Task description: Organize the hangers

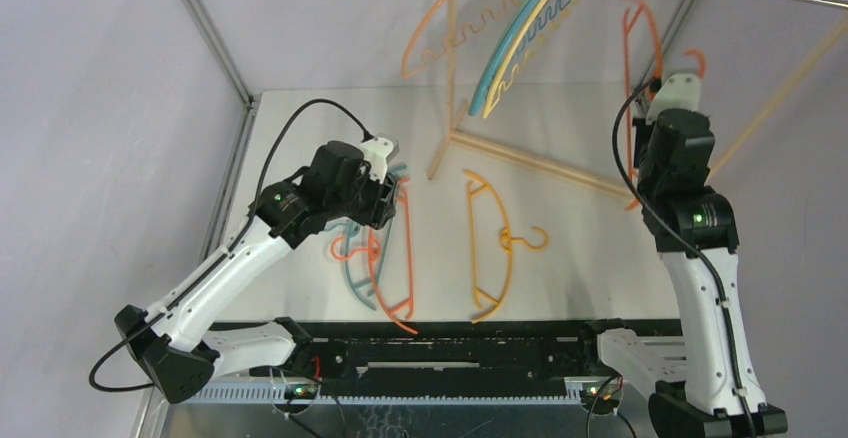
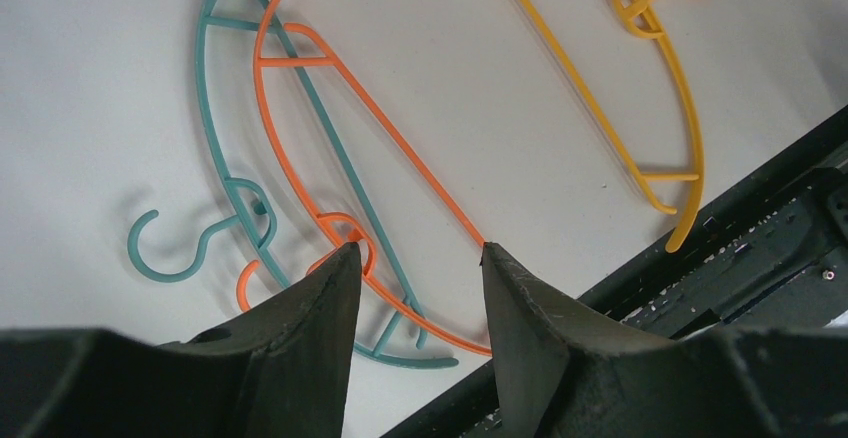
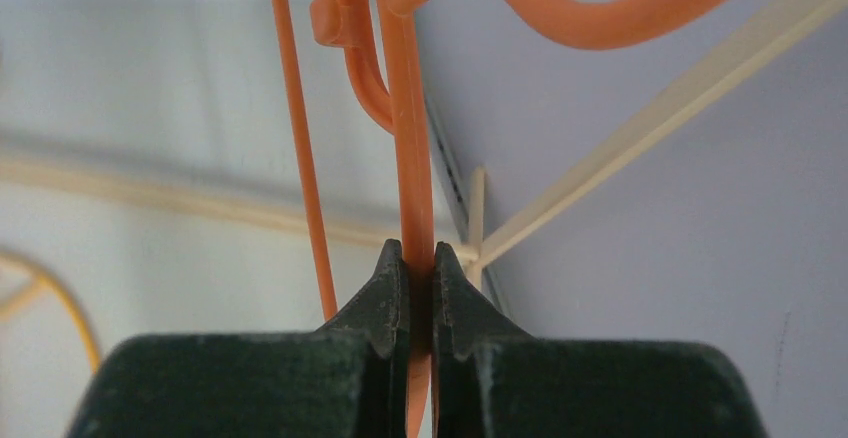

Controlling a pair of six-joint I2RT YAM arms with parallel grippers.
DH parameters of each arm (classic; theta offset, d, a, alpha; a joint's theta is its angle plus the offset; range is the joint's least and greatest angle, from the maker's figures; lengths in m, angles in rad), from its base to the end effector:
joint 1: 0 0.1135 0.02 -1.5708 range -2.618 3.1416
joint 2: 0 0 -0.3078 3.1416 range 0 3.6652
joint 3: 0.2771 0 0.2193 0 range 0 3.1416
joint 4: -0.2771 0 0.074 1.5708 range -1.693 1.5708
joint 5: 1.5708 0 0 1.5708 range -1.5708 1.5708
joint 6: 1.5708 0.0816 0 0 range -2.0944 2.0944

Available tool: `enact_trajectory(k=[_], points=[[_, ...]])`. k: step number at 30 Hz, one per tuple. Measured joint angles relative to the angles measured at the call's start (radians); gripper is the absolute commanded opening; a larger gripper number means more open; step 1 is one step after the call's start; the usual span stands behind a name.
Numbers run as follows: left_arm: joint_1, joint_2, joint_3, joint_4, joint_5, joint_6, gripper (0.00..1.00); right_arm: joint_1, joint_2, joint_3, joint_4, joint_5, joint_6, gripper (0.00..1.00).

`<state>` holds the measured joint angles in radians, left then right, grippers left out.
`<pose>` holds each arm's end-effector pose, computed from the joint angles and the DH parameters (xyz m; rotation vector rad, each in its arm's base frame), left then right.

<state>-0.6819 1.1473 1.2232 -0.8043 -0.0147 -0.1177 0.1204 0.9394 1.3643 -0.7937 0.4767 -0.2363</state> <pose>0.1680 -0.1348 0.3664 0.6416 2.2412 -0.3907 0.1459 -0.0201 0.4508 -0.0257 1.9335 -0.5384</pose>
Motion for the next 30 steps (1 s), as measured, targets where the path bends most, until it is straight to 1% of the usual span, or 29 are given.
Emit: enact_trajectory(k=[3, 9, 12, 17, 24, 30], points=[[0.000, -0.010, -0.018, 0.015, 0.001, -0.006, 0.52, -0.039, 0.060, 0.047, 0.109, 0.023, 0.033, 0.00], [0.000, -0.009, -0.038, 0.034, 0.003, -0.007, 0.52, -0.053, 0.195, 0.104, 0.267, 0.041, 0.066, 0.00], [0.000, -0.009, -0.038, 0.041, 0.002, -0.006, 0.52, -0.055, 0.251, 0.118, 0.304, 0.043, 0.068, 0.00], [0.000, 0.002, -0.038, 0.050, -0.001, -0.004, 0.52, -0.065, 0.346, 0.201, 0.349, 0.048, 0.066, 0.00], [0.004, 0.056, -0.037, 0.055, -0.002, 0.011, 0.51, -0.072, 0.355, 0.215, 0.426, 0.065, 0.064, 0.00], [0.009, 0.097, -0.011, 0.055, -0.001, 0.015, 0.51, -0.116, 0.372, 0.224, 0.454, 0.058, 0.066, 0.00]])
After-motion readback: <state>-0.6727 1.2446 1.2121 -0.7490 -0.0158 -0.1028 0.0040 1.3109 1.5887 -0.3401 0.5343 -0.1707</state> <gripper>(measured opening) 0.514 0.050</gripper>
